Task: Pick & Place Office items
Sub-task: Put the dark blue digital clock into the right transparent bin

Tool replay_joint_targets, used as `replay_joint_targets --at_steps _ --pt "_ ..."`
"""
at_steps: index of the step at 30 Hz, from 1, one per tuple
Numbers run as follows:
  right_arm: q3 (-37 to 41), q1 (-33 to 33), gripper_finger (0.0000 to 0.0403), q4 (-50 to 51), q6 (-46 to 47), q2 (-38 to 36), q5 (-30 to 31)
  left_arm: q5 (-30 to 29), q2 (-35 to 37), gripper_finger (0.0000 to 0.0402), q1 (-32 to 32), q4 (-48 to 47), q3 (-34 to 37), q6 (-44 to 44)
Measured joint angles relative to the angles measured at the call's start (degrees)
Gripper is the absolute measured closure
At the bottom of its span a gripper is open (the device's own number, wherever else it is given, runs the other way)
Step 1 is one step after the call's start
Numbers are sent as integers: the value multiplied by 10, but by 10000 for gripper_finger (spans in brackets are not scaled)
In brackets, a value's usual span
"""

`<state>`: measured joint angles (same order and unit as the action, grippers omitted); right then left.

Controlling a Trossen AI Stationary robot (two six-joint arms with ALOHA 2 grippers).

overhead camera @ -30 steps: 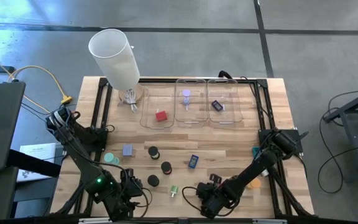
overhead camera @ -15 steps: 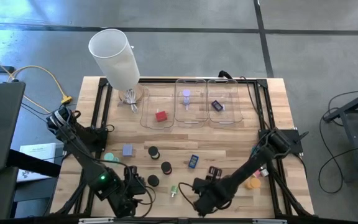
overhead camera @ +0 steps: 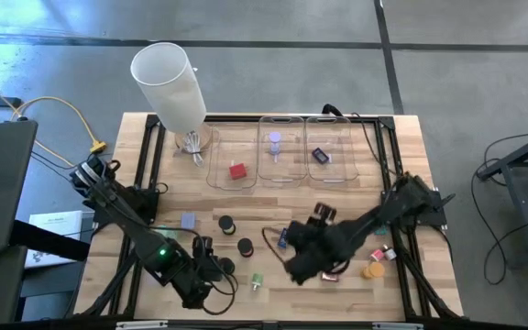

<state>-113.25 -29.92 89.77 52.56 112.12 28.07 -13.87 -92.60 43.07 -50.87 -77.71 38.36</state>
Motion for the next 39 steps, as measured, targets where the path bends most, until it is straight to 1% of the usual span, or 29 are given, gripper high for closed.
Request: replay_joint_targets --at_steps 3,5,8,11,14,17,20,23,26,29,32,35,39 --pt "7 29 268 2 -3 -36 20 34 0 121 -17 -16 0 -26" --pt "27 44 268 3 -20 -76 25 49 0 121 -29 -30 0 -32" --pt "45 87 268 1 -39 -122 40 56 0 121 -47 -45 0 -40" --pt "88 130 268 1 -59 -179 40 56 0 121 -69 -59 0 -52" --pt "131 196 268 1 -78 -235 42 55 0 121 -91 -75 0 -62" --pt "181 271 268 -41 -132 -281 25 54 0 121 -111 -86 0 -75" --pt "241 350 268 -99 -189 -315 -10 54 0 121 -126 -89 0 -85" --pt "313 431 268 -194 -256 -342 -75 55 0 121 -138 -90 0 -96" --pt "378 506 268 -280 -308 -346 -139 55 0 121 -149 -91 0 -109" --pt "433 581 268 -345 -348 -343 -183 55 0 121 -158 -92 0 -110" --pt "470 640 268 -410 -368 -322 -228 56 1 121 -164 -97 0 -111" --pt "496 683 268 -449 -377 -296 -257 56 3 121 -169 -105 0 -111" --pt "502 706 268 -490 -391 -237 -282 54 5 121 -181 -119 0 -113"
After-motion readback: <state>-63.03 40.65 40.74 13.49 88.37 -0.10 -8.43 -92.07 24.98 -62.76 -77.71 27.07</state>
